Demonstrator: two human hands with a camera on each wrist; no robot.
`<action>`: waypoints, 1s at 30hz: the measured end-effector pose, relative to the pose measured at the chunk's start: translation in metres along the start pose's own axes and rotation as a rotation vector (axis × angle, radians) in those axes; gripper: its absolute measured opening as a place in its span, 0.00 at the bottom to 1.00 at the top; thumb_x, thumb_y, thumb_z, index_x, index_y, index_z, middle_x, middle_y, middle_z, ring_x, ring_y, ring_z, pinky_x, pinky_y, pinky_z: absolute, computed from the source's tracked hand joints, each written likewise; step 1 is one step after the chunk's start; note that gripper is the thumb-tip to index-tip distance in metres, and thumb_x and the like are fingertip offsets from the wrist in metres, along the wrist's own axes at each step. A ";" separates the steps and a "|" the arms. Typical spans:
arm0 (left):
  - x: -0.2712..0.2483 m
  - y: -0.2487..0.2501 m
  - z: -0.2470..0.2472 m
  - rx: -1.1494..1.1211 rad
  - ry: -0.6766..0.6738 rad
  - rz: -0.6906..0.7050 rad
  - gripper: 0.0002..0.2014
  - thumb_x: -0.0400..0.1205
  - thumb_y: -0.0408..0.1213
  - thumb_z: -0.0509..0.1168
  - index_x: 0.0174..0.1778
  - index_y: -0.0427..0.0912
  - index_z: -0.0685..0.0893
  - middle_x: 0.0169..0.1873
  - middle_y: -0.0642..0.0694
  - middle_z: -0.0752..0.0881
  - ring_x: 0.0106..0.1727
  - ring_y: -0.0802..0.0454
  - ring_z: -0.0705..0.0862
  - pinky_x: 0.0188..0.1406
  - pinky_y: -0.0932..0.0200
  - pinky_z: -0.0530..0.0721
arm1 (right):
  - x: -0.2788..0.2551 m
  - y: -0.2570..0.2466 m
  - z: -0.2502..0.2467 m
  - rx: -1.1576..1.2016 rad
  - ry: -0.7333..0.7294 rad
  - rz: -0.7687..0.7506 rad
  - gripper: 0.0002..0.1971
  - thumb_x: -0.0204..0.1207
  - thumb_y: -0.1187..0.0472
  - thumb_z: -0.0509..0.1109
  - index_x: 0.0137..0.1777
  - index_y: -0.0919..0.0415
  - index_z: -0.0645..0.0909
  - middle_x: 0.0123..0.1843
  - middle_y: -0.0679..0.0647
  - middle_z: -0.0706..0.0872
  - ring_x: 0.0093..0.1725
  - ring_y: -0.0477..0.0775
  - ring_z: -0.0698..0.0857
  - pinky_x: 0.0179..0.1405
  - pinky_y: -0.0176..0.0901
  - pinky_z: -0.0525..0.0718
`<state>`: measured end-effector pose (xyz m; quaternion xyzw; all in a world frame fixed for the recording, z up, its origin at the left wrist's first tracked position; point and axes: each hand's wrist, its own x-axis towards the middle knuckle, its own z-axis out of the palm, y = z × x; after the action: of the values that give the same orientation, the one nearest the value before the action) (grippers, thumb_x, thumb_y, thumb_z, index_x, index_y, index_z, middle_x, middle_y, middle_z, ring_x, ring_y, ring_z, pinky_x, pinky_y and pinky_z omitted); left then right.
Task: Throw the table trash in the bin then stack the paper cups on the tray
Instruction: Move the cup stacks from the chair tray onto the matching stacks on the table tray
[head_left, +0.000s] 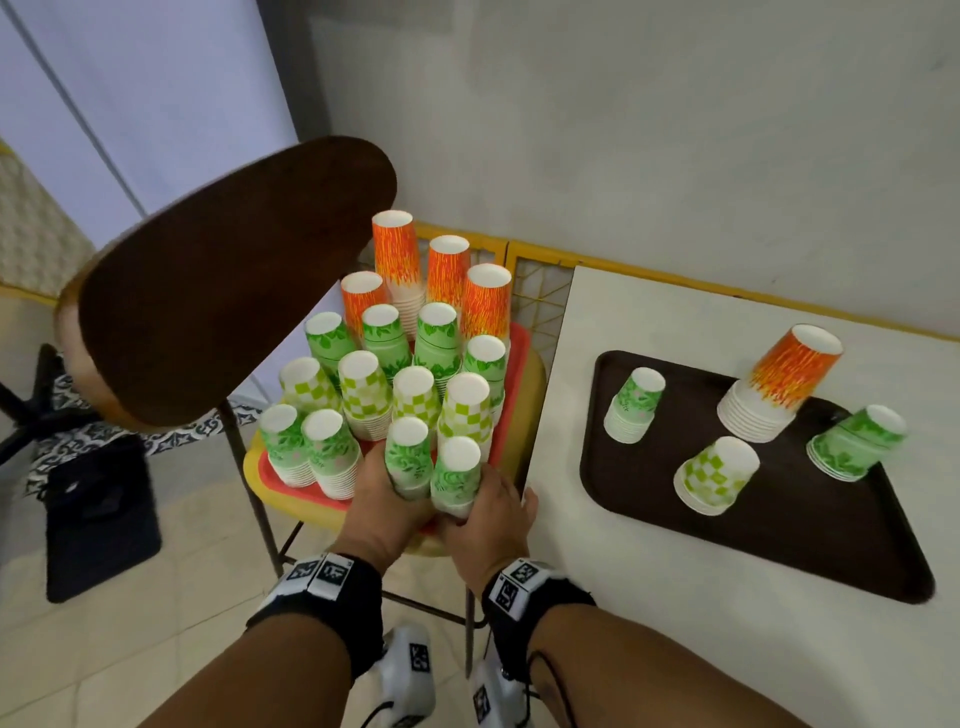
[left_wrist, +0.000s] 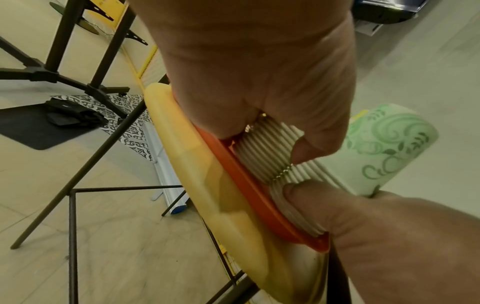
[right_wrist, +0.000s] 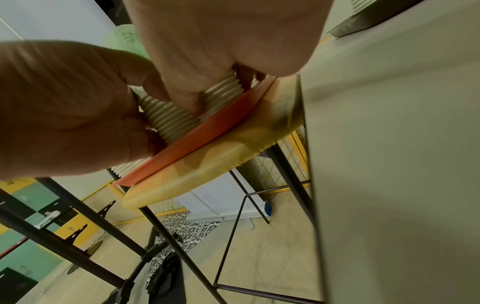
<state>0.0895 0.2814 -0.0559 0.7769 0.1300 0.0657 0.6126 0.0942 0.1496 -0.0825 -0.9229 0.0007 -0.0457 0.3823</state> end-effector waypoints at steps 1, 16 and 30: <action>0.001 0.000 0.000 0.004 -0.004 0.021 0.33 0.52 0.47 0.80 0.55 0.52 0.82 0.49 0.46 0.90 0.49 0.49 0.90 0.46 0.49 0.91 | 0.001 0.001 -0.001 0.012 -0.004 -0.003 0.32 0.58 0.43 0.77 0.64 0.48 0.78 0.60 0.43 0.85 0.66 0.50 0.81 0.75 0.56 0.58; -0.022 0.075 0.088 -0.051 -0.006 0.243 0.24 0.66 0.35 0.82 0.51 0.53 0.77 0.43 0.52 0.87 0.41 0.66 0.86 0.40 0.70 0.83 | 0.025 0.040 -0.101 0.197 0.212 -0.027 0.38 0.60 0.41 0.74 0.69 0.57 0.73 0.58 0.53 0.85 0.60 0.58 0.84 0.58 0.55 0.85; 0.023 0.128 0.198 -0.027 0.014 0.201 0.25 0.71 0.38 0.80 0.53 0.61 0.72 0.43 0.59 0.84 0.43 0.74 0.82 0.39 0.70 0.76 | 0.131 0.087 -0.186 0.248 0.372 0.126 0.31 0.67 0.58 0.81 0.69 0.59 0.72 0.62 0.57 0.85 0.63 0.62 0.84 0.60 0.50 0.82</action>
<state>0.1783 0.0753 0.0196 0.7772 0.0546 0.1338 0.6124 0.2119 -0.0477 -0.0026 -0.8426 0.1233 -0.1909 0.4882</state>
